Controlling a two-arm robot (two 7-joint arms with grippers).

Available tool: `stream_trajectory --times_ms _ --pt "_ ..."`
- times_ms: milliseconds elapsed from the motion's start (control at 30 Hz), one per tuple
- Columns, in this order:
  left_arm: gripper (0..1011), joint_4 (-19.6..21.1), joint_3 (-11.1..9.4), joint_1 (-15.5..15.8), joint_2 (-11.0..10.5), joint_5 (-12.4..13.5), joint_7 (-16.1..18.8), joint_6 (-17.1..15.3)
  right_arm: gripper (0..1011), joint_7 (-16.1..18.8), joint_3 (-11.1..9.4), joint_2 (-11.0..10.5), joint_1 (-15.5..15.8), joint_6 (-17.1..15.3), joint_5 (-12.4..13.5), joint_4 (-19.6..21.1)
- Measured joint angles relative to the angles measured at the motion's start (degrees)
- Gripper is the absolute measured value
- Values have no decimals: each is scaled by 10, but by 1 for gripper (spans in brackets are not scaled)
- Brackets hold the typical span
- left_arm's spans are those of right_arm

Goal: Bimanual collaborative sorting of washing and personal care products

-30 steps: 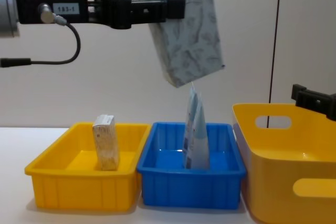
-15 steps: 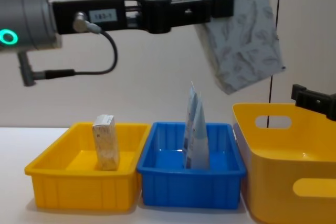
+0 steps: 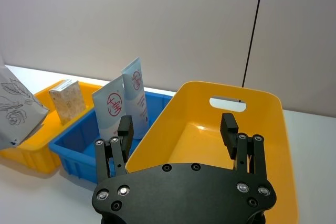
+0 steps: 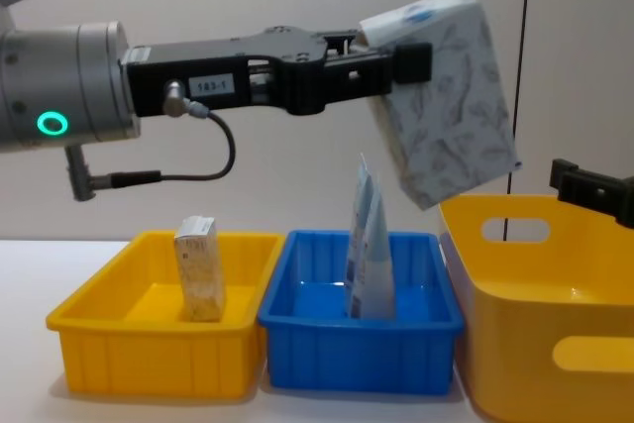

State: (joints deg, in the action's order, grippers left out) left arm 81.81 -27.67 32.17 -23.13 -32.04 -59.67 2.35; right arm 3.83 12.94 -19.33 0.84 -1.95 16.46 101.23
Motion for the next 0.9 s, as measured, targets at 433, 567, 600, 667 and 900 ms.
stream_trajectory --times_ms 433,567,600,667,900 --pt "358 -22 -1 10 -25 -3 -20 8 1002 0 0 0 0 0 0 0" --pt "358 -23 -1 11 -32 -6 -26 8 1002 0 0 0 0 0 0 0" --pt "358 -23 -1 11 -34 -7 -28 8 1002 0 0 0 0 0 0 0" --pt "358 -24 -1 12 -37 -9 -32 9 1002 0 0 0 0 0 0 0" --pt "358 -25 -5 16 -44 -12 -42 13 1002 0 0 0 0 0 0 0"
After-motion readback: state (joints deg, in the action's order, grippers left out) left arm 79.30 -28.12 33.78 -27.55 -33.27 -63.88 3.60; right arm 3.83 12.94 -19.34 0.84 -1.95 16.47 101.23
